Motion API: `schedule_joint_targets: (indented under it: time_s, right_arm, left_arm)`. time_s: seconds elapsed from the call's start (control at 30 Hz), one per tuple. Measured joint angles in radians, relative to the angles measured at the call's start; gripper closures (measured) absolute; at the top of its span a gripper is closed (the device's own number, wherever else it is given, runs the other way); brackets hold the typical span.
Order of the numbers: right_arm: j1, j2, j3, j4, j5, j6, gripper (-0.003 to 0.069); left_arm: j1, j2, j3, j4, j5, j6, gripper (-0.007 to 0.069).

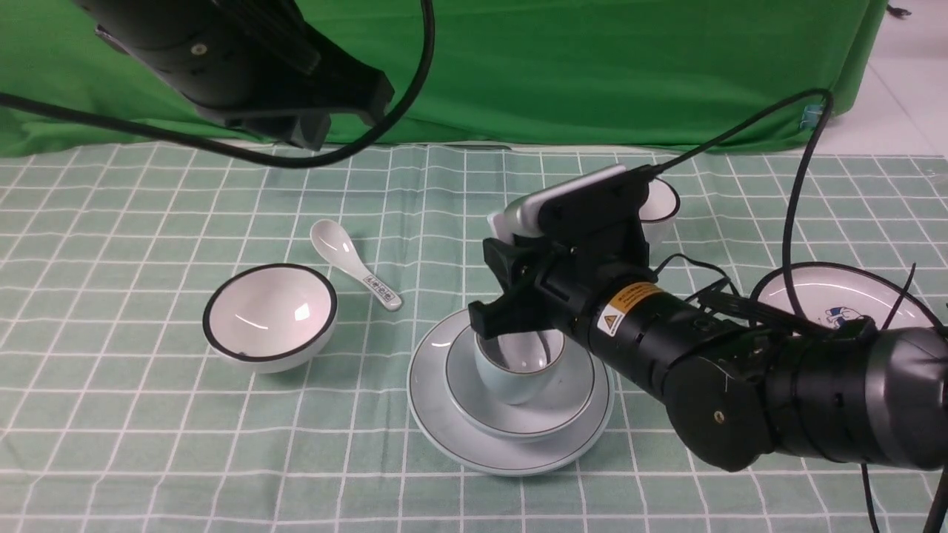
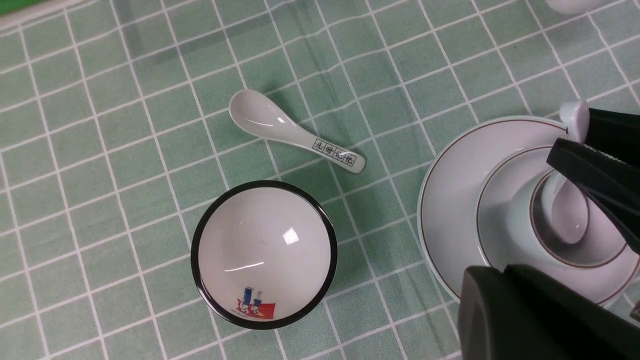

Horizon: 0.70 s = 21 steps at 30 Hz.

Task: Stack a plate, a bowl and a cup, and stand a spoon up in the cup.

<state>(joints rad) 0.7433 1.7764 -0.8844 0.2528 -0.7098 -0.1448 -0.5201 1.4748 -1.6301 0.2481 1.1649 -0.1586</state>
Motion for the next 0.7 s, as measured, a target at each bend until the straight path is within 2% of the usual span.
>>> schedule_joint_targets:
  time_s: [0.17,0.23,0.3,0.33,0.4,0.43,0.5,0.63,0.67,0.7]
  right_arm:
    - [0.0,-0.036,0.0,0.0,0.114,-0.057,0.0374]
    - [0.0,-0.109,0.001,0.001,0.246,-0.106,0.0377]
    - [-0.006,-0.216,0.001,0.001,0.424,-0.137,0.0419]
    - [-0.02,-0.314,0.001,0.003,0.547,-0.144,0.0474]
    - [-0.04,-0.391,0.001,0.003,0.634,-0.15,0.0523]
    - [-0.085,-0.487,0.001,0.003,0.731,-0.154,0.0578]
    - [-0.184,-0.652,0.003,0.0,0.873,-0.155,0.062]
    - [-0.383,-0.948,0.097,-0.004,0.933,-0.154,0.0634]
    - [-0.393,-0.977,0.112,-0.005,0.931,-0.154,0.0634]
    - [-0.461,-1.081,0.179,-0.005,0.922,-0.153,0.0634]
  left_arm:
    - [0.0,0.0,0.0,0.002,0.0,-0.001,0.0616]
    - [0.0,-0.004,0.0,0.003,-0.005,-0.001,0.0616]
    - [0.0,-0.017,0.0,0.004,-0.008,-0.001,0.0616]
    - [0.0,-0.033,0.0,0.007,-0.01,-0.001,0.0616]
    - [0.0,-0.046,0.0,0.012,-0.012,-0.001,0.0616]
    - [0.0,-0.072,0.0,0.014,-0.014,-0.001,0.0616]
    - [0.0,-0.111,0.0,0.014,-0.015,-0.001,0.0616]
    - [0.0,-0.259,0.096,0.004,-0.084,-0.019,0.0615]
    - [0.0,-0.267,0.105,0.004,-0.089,-0.021,0.0615]
    - [0.0,-0.351,0.2,0.004,-0.145,-0.037,0.0615]
